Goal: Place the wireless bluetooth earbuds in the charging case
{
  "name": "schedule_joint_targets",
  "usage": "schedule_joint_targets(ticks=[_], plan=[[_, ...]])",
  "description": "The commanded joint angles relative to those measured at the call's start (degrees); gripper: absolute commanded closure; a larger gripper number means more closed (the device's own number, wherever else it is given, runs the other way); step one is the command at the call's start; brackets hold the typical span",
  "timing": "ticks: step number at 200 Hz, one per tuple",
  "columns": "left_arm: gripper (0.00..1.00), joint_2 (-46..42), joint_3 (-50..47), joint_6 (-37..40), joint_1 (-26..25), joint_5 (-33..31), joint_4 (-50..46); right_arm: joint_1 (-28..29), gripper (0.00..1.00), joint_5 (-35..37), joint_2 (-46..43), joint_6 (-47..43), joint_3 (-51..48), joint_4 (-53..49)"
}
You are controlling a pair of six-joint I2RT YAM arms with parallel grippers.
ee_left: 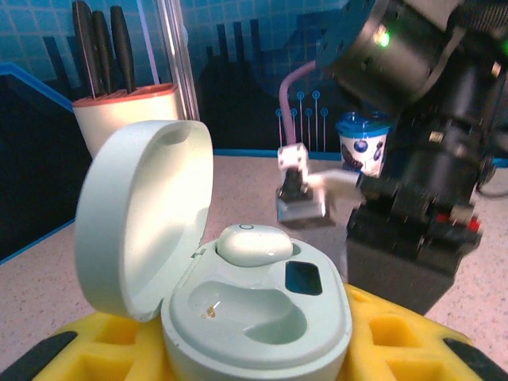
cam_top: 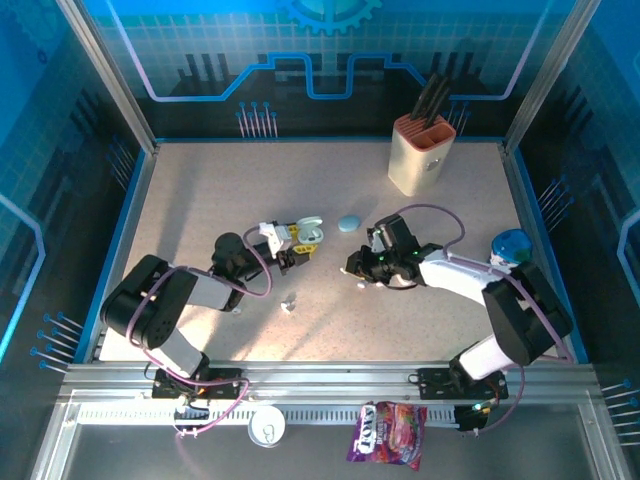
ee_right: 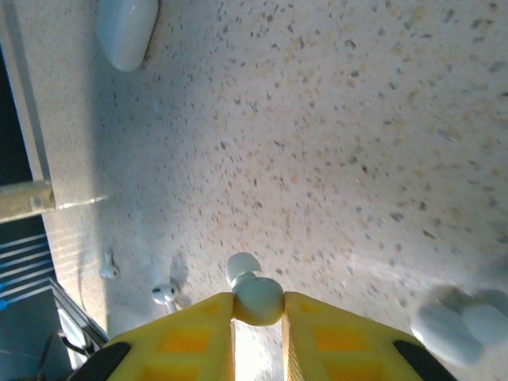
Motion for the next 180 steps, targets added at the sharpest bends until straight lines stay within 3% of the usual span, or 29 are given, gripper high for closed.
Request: schedule_joint_targets(ticks=[1,85,180], plan=[[0.79,1.89,0.47,5.67,0.67,1.69,1.79,-1.3,0.79,-3.05,-3.4,-6.58,3.22,-8.35],[0.81,5.06,3.3,11.47,0.69,3.81,-1.26,-1.16,0.78,-9.95,-7.03,-13.33,13.91,-16.52],[0.82,6.38,3.72,11.94,0.36,4.73,0.75,1.91,0.78,-12.59,1.02,-14.91,25.8,-18.2]])
